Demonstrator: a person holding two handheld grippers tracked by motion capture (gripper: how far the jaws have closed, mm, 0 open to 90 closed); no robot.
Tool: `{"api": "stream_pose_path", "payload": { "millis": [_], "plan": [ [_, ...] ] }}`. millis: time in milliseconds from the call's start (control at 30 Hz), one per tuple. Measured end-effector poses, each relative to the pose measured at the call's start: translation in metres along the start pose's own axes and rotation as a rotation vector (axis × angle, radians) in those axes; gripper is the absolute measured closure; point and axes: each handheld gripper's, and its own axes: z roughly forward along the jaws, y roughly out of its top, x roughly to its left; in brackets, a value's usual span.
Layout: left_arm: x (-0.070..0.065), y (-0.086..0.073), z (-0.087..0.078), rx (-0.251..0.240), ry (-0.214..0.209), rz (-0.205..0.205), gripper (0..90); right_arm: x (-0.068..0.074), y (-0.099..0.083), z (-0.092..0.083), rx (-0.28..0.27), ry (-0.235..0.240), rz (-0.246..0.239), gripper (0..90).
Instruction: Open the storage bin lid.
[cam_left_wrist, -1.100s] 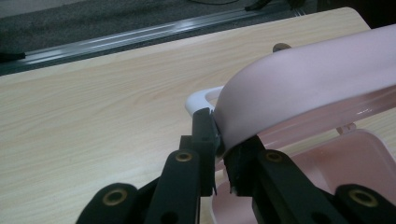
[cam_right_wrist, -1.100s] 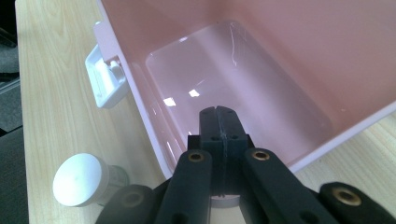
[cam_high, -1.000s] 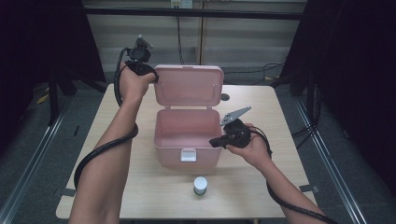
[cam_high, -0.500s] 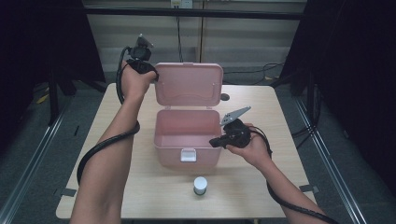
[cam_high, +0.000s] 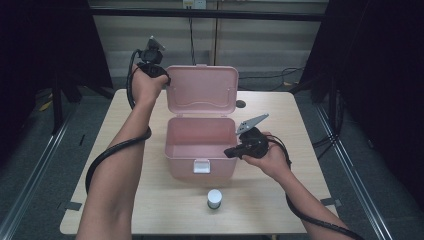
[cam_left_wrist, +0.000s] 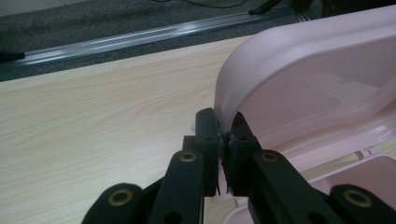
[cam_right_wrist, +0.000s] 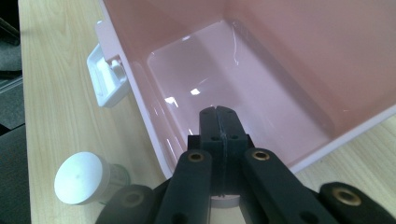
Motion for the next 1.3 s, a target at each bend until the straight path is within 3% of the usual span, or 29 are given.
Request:
{"api": "stream_pose_path", "payload": {
  "millis": [1300],
  "plan": [
    [0.014,0.01,0.041,0.009,-0.003,-0.026,85.7,-0.003,0.0,0.0,-0.007,0.019,-0.005,90.0]
  ]
}}
